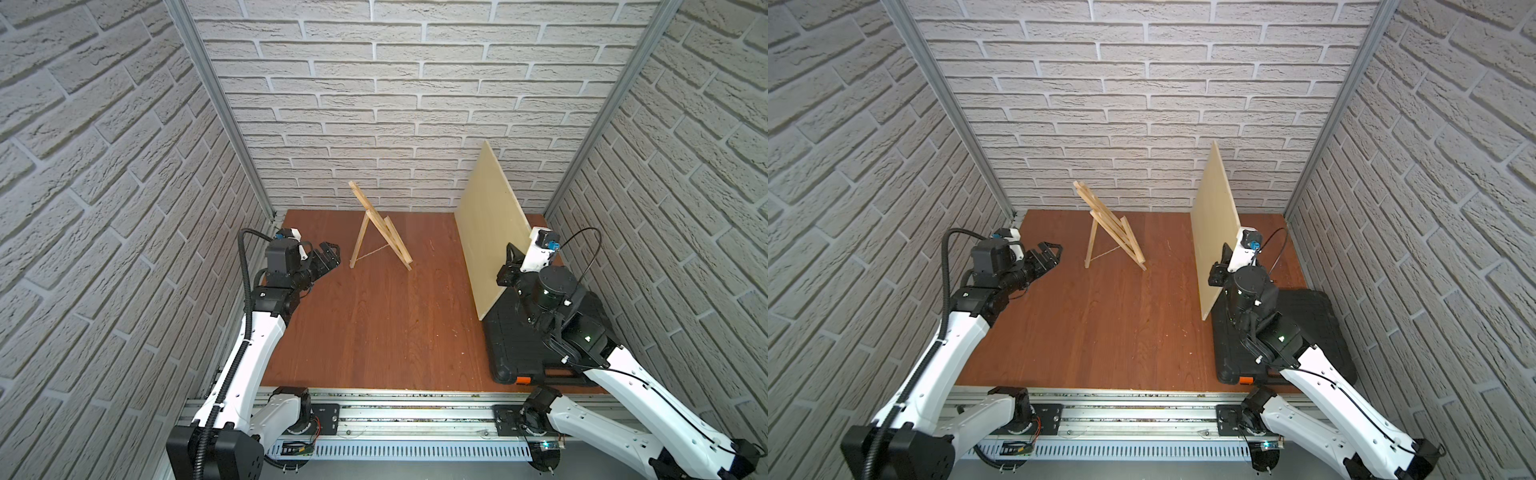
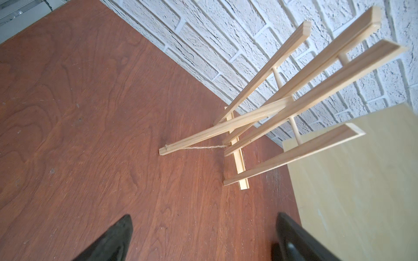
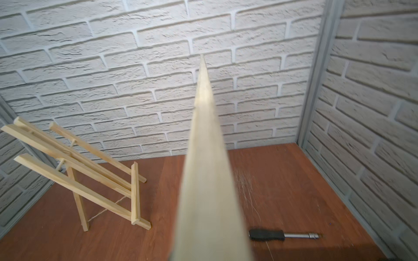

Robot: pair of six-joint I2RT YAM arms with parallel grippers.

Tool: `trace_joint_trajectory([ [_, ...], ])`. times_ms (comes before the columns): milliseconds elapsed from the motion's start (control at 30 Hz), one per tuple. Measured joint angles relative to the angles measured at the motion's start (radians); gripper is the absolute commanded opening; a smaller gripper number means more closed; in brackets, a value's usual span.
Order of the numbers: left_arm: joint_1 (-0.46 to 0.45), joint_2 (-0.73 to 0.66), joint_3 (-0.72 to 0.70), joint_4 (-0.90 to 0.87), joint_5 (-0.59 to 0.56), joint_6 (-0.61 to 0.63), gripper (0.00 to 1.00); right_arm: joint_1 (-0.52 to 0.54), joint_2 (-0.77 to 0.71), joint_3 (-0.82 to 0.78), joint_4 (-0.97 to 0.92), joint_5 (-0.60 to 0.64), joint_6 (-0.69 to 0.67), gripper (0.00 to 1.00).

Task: Disassemble the easel
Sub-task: Adjust the easel at the center of the board.

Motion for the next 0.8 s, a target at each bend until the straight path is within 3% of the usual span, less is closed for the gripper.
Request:
trace_joint_trajectory([
  [167,0.0,-0.004,0.0,0.003,0.0,0.0,0.98,-0.034,-0.026,-0.035,-0.154,-0.037,0.149,0.03],
  [367,0.0,-0.004,0.0,0.003,0.0,0.0,0.98,-0.074,-0.058,-0.07,-0.153,-0.082,0.319,0.03],
  [800,0.0,-0.002,0.0,0.003,-0.009,0.0,0.98,-0.098,-0.061,-0.257,0.031,-0.185,0.583,0.03],
])
